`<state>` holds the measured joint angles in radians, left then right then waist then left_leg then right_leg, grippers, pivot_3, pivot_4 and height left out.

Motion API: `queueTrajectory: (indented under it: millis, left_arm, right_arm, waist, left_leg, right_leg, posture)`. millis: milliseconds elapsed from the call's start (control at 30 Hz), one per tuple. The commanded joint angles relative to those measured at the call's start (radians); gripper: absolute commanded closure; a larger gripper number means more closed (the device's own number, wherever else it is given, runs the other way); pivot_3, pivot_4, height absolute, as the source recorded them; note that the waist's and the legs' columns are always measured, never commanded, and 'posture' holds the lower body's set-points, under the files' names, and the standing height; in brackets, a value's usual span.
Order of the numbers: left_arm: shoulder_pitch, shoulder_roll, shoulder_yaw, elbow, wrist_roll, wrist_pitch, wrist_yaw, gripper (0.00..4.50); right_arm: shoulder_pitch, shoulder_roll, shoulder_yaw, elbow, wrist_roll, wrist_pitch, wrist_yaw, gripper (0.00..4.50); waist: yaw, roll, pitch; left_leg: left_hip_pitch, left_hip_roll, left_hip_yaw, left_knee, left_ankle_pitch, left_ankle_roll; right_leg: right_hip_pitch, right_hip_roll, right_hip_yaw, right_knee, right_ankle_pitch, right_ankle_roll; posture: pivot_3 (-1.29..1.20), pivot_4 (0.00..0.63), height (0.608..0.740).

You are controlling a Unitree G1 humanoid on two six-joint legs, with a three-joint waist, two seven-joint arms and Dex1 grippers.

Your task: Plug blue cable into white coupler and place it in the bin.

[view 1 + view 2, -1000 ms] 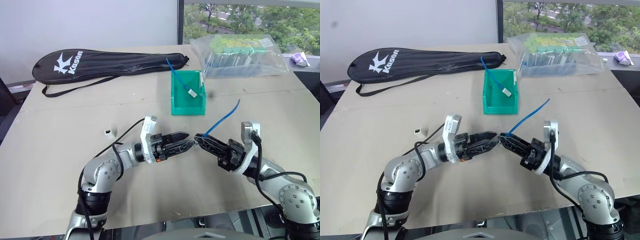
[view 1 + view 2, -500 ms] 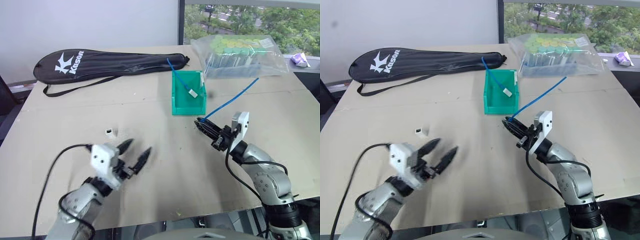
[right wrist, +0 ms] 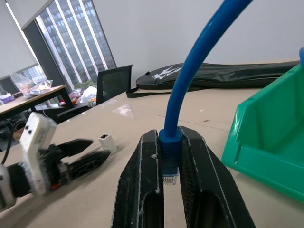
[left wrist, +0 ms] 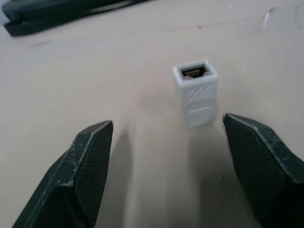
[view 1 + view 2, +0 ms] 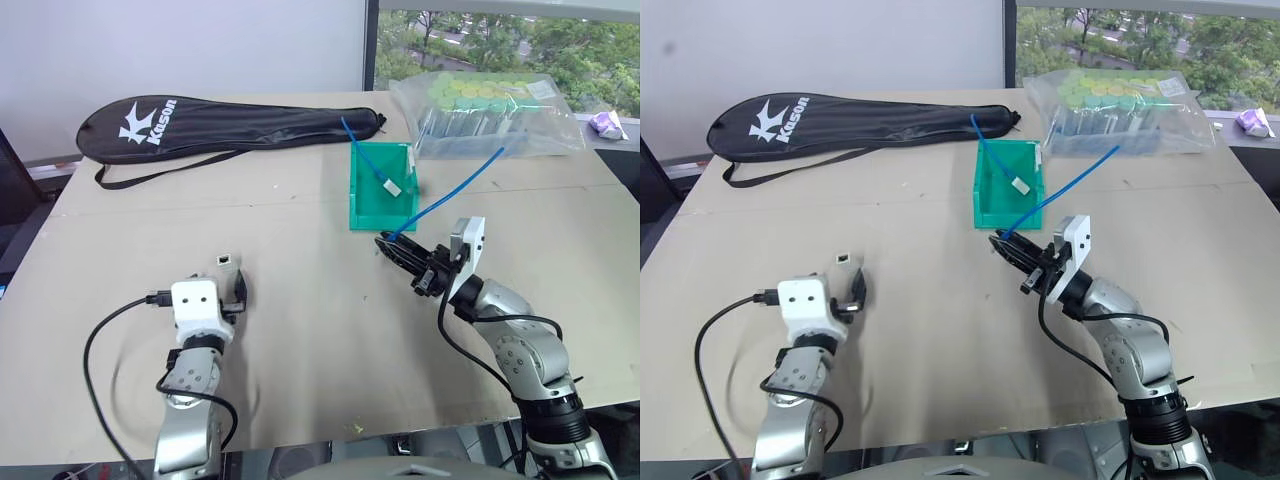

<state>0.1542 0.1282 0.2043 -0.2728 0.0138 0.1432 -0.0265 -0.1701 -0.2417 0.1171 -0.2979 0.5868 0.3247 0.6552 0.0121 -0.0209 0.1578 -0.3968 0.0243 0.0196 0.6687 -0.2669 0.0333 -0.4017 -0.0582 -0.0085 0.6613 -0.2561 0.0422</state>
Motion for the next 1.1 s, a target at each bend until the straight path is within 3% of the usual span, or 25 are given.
queueTrajectory:
  millis: [33, 267, 400, 500, 533, 700, 900, 1100]
  left_arm:
    - [-0.021, 0.001, -0.014, 0.063, -0.005, -0.021, -0.006, 0.72]
    - [-0.055, 0.002, -0.028, 0.107, -0.013, -0.041, -0.024, 0.72]
    - [-0.061, 0.015, -0.031, 0.114, 0.0, -0.054, -0.031, 2.28]
    - [-0.067, 0.046, -0.053, 0.122, 0.025, -0.074, -0.052, 3.9]
    - [-0.071, 0.061, -0.067, 0.128, 0.032, -0.083, -0.069, 4.02]
    - [-0.13, 0.106, -0.127, 0.17, -0.052, -0.103, -0.238, 4.02]
    - [-0.247, 0.152, -0.3, 0.231, -0.222, -0.118, -0.66, 4.02]
    - [-0.455, 0.192, -0.422, 0.509, -0.229, -0.232, -0.999, 4.02]
  right_arm:
    - [0.004, 0.01, -0.005, -0.068, 0.017, -0.006, 0.003, 4.5]
    - [0.015, -0.002, -0.001, -0.106, 0.053, 0.009, 0.047, 4.5]
    - [0.021, -0.004, 0.0, -0.098, 0.041, 0.001, 0.053, 4.5]
    - [0.02, -0.003, -0.001, -0.096, 0.037, 0.0, 0.051, 4.5]
    - [0.02, -0.002, -0.001, -0.096, 0.036, -0.001, 0.05, 4.5]
    - [0.012, -0.005, -0.001, -0.091, 0.012, -0.007, 0.047, 4.5]
    - [-0.011, -0.012, 0.027, -0.072, -0.051, -0.02, 0.051, 4.5]
    - [-0.01, -0.072, 0.041, -0.042, -0.109, -0.031, 0.091, 4.5]
  waist:
    - [0.001, 0.001, -0.001]
    - [0.003, 0.004, -0.003]
    - [0.003, 0.005, -0.004]
    - [0.002, 0.005, -0.004]
    - [0.002, 0.005, -0.004]
    - [0.004, 0.005, -0.004]
    - [0.0, 0.005, -0.004]
    - [0.0, 0.005, -0.004]
  left_leg:
    - [0.0, 0.0, 0.0, 0.0, 0.0, 0.0]
    - [0.003, 0.0, -0.001, 0.0, 0.0, 0.0]
    - [0.005, -0.001, -0.002, 0.0, 0.0, 0.0]
    - [0.004, -0.001, -0.002, 0.0, 0.0, 0.0]
    - [0.004, -0.001, -0.002, 0.0, 0.0, 0.0]
    - [0.004, -0.002, -0.003, 0.0, 0.0, 0.0]
    - [0.003, -0.002, -0.002, 0.001, 0.0, 0.0]
    - [0.002, -0.002, -0.002, 0.0, 0.0, 0.0]
  right_leg:
    - [0.0, 0.0, 0.0, 0.0, 0.0, 0.0]
    - [0.004, -0.001, -0.001, 0.0, 0.0, 0.0]
    - [0.006, -0.002, -0.002, 0.0, 0.0, 0.0]
    - [0.006, -0.002, -0.002, 0.0, 0.0, 0.0]
    - [0.006, -0.002, -0.002, 0.0, 0.0, 0.0]
    - [0.006, -0.002, -0.003, 0.0, 0.0, 0.0]
    - [0.005, -0.003, -0.003, -0.001, 0.0, 0.0]
    - [0.004, 0.002, -0.003, -0.001, 0.0, 0.0]
  posture:
    - [0.0, 0.15, 0.74]
    - [0.0, 0.15, 0.74]
    - [0.0, 0.15, 0.74]
    - [0.0, 0.15, 0.74]
    - [0.0, 0.15, 0.74]
    - [0.0, 0.15, 0.74]
    - [0.0, 0.15, 0.74]
    - [0.0, 0.15, 0.74]
